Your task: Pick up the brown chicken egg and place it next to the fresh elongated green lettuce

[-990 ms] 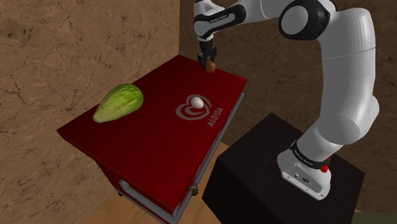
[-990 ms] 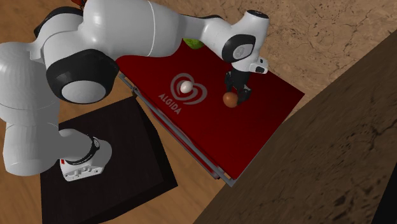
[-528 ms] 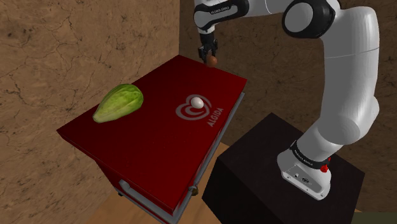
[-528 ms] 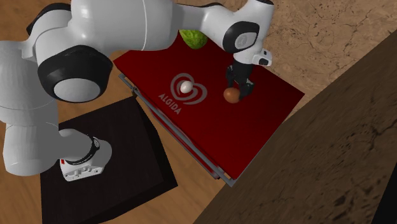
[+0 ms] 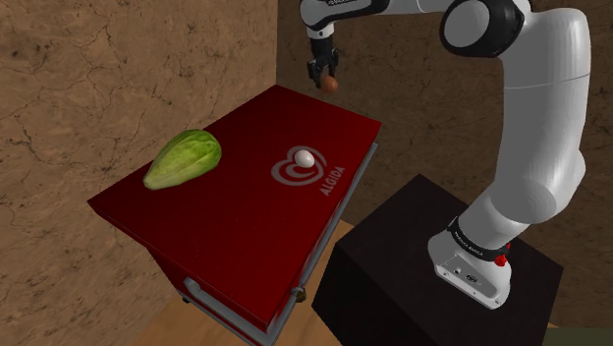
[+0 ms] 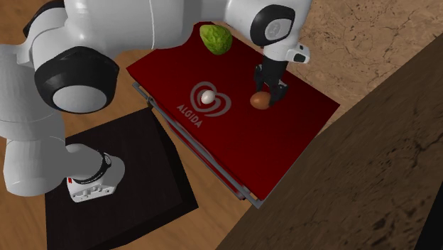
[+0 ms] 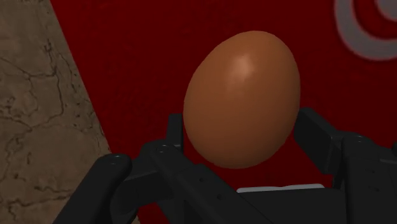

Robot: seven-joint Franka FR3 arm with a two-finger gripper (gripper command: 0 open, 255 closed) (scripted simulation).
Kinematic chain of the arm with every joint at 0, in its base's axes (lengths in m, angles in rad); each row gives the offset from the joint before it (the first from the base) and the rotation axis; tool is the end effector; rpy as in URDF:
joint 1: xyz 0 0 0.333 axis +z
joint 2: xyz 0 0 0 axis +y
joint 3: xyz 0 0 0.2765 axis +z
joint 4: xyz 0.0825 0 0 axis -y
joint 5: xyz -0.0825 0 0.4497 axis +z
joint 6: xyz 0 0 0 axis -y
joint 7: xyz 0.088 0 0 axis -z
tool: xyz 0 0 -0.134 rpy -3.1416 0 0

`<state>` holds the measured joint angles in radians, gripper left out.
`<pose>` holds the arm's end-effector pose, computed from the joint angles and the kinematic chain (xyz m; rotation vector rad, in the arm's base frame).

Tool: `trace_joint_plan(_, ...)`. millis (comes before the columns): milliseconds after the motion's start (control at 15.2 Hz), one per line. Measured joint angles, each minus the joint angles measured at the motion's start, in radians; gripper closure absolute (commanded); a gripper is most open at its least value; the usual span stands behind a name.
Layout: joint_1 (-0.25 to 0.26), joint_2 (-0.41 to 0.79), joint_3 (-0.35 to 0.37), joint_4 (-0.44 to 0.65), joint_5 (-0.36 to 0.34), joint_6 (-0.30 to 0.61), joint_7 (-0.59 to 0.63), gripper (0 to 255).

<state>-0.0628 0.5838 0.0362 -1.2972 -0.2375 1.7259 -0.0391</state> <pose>0.7406 -0.0518 0.3164 2.9250 0.0923 -0.2368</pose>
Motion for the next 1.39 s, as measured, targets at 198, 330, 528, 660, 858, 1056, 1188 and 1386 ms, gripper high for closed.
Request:
trace_joint_plan(198, 0.0, -0.008, 0.0, 0.026, 0.001, -0.033, -0.008, 255)
trace_joint_plan(330, 0.002, -0.006, 0.0, 0.052, 0.002, -0.057, -0.011, 255)
trace_joint_plan(528, 0.032, -0.029, 0.011, 0.028, 0.003, -0.065, 0.027, 255)
trace_joint_plan(660, 0.056, -0.033, 0.021, 0.019, 0.004, -0.067, 0.06, 255)
trace_joint_plan(858, 0.102, -0.036, 0.038, 0.023, 0.006, -0.087, 0.117, 255)
trace_joint_plan(1056, 0.147, -0.027, 0.054, 0.04, 0.008, -0.105, 0.174, 255)
trace_joint_plan(1188, 0.179, -0.017, 0.065, 0.054, 0.01, -0.117, 0.214, 255)
trace_joint_plan(1386, 0.222, -0.004, 0.08, 0.073, 0.012, -0.133, 0.266, 255)
